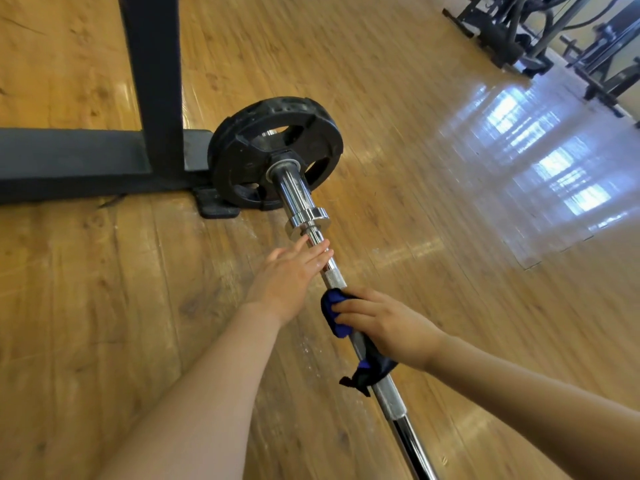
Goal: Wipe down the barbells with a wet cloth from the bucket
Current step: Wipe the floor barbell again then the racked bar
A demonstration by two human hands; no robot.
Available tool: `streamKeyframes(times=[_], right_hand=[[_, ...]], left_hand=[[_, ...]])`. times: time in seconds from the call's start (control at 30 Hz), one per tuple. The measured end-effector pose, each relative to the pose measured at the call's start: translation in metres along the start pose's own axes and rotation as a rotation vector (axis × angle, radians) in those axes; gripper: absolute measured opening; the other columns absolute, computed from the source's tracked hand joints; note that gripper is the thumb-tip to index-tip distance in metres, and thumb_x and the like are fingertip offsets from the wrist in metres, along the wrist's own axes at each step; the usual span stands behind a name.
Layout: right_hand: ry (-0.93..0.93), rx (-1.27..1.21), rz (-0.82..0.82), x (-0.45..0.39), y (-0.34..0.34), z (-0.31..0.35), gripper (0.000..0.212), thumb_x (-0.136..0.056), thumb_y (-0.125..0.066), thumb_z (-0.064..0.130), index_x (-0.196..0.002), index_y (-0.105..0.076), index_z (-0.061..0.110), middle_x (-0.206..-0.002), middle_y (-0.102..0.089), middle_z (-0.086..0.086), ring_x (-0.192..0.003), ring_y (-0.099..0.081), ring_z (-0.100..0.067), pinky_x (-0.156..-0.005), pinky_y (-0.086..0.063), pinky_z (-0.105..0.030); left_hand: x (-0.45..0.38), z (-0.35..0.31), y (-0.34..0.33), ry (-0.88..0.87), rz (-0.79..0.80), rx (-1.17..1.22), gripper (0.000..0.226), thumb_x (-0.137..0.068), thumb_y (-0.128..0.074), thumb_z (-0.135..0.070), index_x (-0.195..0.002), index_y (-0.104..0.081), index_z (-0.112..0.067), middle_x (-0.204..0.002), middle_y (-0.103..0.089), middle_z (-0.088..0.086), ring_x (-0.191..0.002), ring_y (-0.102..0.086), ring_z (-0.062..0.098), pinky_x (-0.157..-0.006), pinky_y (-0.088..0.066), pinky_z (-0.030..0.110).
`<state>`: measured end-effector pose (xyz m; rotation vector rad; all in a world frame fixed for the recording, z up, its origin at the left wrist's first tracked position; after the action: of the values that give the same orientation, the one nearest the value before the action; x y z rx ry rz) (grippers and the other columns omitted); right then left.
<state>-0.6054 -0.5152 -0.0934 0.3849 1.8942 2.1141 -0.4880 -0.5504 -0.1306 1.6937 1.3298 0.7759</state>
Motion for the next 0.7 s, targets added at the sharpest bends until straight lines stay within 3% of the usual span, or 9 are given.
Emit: streamKeyframes(times=[0.1, 0.17, 0.27, 0.33, 0.43, 0.53, 0.6, 0.7], right_hand=[[-0.142, -0.021, -0.091, -0.02, 0.011, -0.024, 0.035, -0.096, -0.041, 0.023, -0.106, -0.067, 0.001, -0.113, -0.065, -0.014, -0.113, -0.049, -0.028, -0.094, -0.042, -0.036], [-0.264, -0.091, -0.099, -0.024, 0.012, -0.03, 0.051, -0.098, -0.038, 0.042, -0.117, -0.063, 0.002, -0.124, -0.059, -0.014, -0.117, -0.048, -0.028, -0.099, -0.038, -0.034], [-0.431, -0.274, 0.173, 0.008, -0.018, -0.014, 0.095, -0.075, -0.047, 0.072, -0.148, -0.026, 0.014, -0.153, -0.02, -0.004, -0.135, -0.021, -0.018, -0.111, -0.019, -0.027], [-0.51, -0.317, 0.21, 0.032, -0.028, -0.006, 0.097, -0.074, -0.058, 0.065, -0.149, -0.012, 0.024, -0.153, -0.013, 0.002, -0.132, -0.02, -0.013, -0.112, -0.023, -0.027], [-0.409, -0.187, -0.128, 0.032, -0.005, -0.002, 0.047, -0.094, -0.043, 0.05, -0.13, -0.048, 0.021, -0.128, -0.049, -0.004, -0.107, -0.048, -0.016, -0.091, -0.046, -0.031], [-0.406, -0.061, -0.363, 0.007, 0.02, -0.017, 0.034, -0.094, -0.044, 0.03, -0.109, -0.067, 0.01, -0.11, -0.063, -0.006, -0.092, -0.056, -0.021, -0.081, -0.047, -0.027], [-0.412, 0.002, -0.389, -0.014, 0.021, -0.02, 0.03, -0.088, -0.05, 0.021, -0.104, -0.069, 0.006, -0.109, -0.065, -0.009, -0.091, -0.059, -0.027, -0.08, -0.048, -0.031], [-0.291, 0.086, -0.289, -0.027, -0.007, -0.004, 0.024, -0.074, -0.066, 0.004, -0.097, -0.071, 0.006, -0.104, -0.066, -0.007, -0.097, -0.054, -0.028, -0.074, -0.05, -0.036]], left_hand=[[0.001, 0.001, -0.001, 0.013, -0.021, 0.047, 0.079, -0.089, -0.041, 0.008, -0.151, -0.011, -0.032, -0.157, 0.002, -0.019, -0.145, 0.006, 0.008, -0.116, -0.005, 0.032], [0.001, 0.001, -0.001, 0.015, -0.019, 0.06, 0.077, -0.089, -0.043, 0.007, -0.15, -0.014, -0.032, -0.157, 0.0, -0.019, -0.145, 0.004, 0.008, -0.116, -0.004, 0.032], [-0.001, 0.003, -0.004, 0.022, -0.005, 0.058, 0.081, -0.088, -0.041, 0.008, -0.15, -0.01, -0.033, -0.157, 0.002, -0.02, -0.145, 0.008, 0.007, -0.116, -0.003, 0.032], [-0.001, 0.003, -0.005, 0.032, 0.005, 0.067, 0.083, -0.086, -0.04, 0.009, -0.15, -0.007, -0.034, -0.157, 0.004, -0.02, -0.144, 0.01, 0.007, -0.116, -0.002, 0.032], [-0.001, 0.002, -0.006, 0.024, 0.009, 0.059, 0.083, -0.086, -0.04, 0.008, -0.151, -0.007, -0.033, -0.157, 0.004, -0.019, -0.145, 0.01, 0.008, -0.116, -0.003, 0.033], [0.0, 0.002, -0.005, 0.012, -0.01, 0.044, 0.081, -0.087, -0.042, 0.007, -0.15, -0.01, -0.032, -0.157, 0.001, -0.019, -0.145, 0.006, 0.008, -0.117, -0.004, 0.032], [0.0, 0.002, -0.003, 0.008, -0.031, 0.052, 0.077, -0.088, -0.044, 0.004, -0.15, -0.016, -0.032, -0.157, -0.004, -0.019, -0.145, 0.003, 0.008, -0.116, -0.004, 0.031], [-0.003, 0.006, 0.001, -0.002, -0.018, 0.066, 0.071, -0.091, -0.041, 0.003, -0.149, -0.02, -0.034, -0.156, -0.008, -0.021, -0.145, 0.003, 0.006, -0.114, -0.002, 0.028]])
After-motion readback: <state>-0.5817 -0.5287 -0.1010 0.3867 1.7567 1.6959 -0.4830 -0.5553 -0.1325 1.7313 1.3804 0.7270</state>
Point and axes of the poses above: each hand's wrist, its own x-axis away from the middle knuckle, its own y-axis out of the back of the hand, z = x × y, the point moved 7 cm from there along -x, towards the middle knuckle
